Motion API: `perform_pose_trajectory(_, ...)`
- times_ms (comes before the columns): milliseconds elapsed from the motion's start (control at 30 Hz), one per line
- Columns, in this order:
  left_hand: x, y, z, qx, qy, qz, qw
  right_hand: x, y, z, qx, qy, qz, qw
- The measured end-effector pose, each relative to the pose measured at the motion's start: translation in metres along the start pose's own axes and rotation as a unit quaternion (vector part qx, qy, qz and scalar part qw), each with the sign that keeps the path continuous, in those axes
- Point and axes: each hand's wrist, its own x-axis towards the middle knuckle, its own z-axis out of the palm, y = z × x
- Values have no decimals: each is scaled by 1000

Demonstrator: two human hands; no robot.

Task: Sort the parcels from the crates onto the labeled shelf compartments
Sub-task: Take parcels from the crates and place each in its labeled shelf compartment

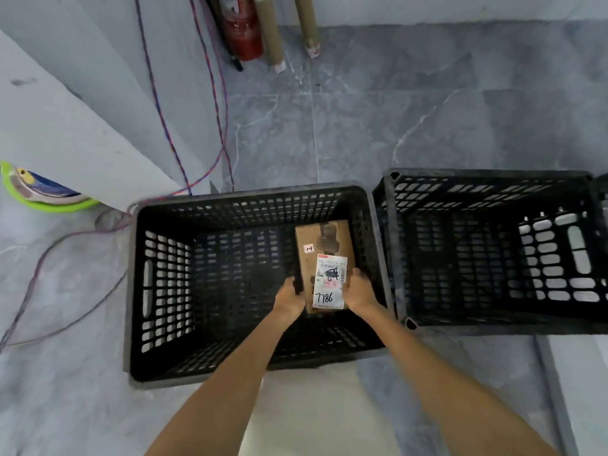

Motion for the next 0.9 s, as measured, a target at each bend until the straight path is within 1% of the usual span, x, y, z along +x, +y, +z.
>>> perform_pose_trajectory(67,18,-11,14,-11,-27,-4,1000,11,4,25,-31,26,1,999)
perform_pose_trajectory(133,28,-24,24,-54,-49,-1,997,15,4,46,-39,74,8,996)
perform_pose_trajectory(200,36,-34,25,-98,-37,-4,994,21,4,53,-13,90,38,995)
perform_pose_trajectory(233,39,-39,23,-102,-17,-7,995,25,5,54,8,74,48,996)
perform_pose_trajectory(333,34,-46,11,-89,37,-16,995,25,5,46,107,-6,49,993)
perform_pose_trajectory(367,27,-45,6,-94,50,-12,994,19,3,42,131,-17,39,990)
perform_pose_trajectory(433,5,-40,-3,-129,65,-4,989,0,-5,28,132,-13,4,991)
perform_pose_trajectory(567,-72,-2,-35,-215,41,10,976,-67,-23,-28,137,16,-50,989)
perform_pose_trajectory(633,-118,27,-54,-234,35,32,971,-109,-32,-67,156,33,-69,985)
perform_pose_trajectory(833,-271,132,-116,-201,28,125,971,-252,-77,-199,242,74,-124,960)
perform_pose_trajectory(900,-322,173,-139,-200,26,162,966,-301,-97,-249,260,93,-139,951)
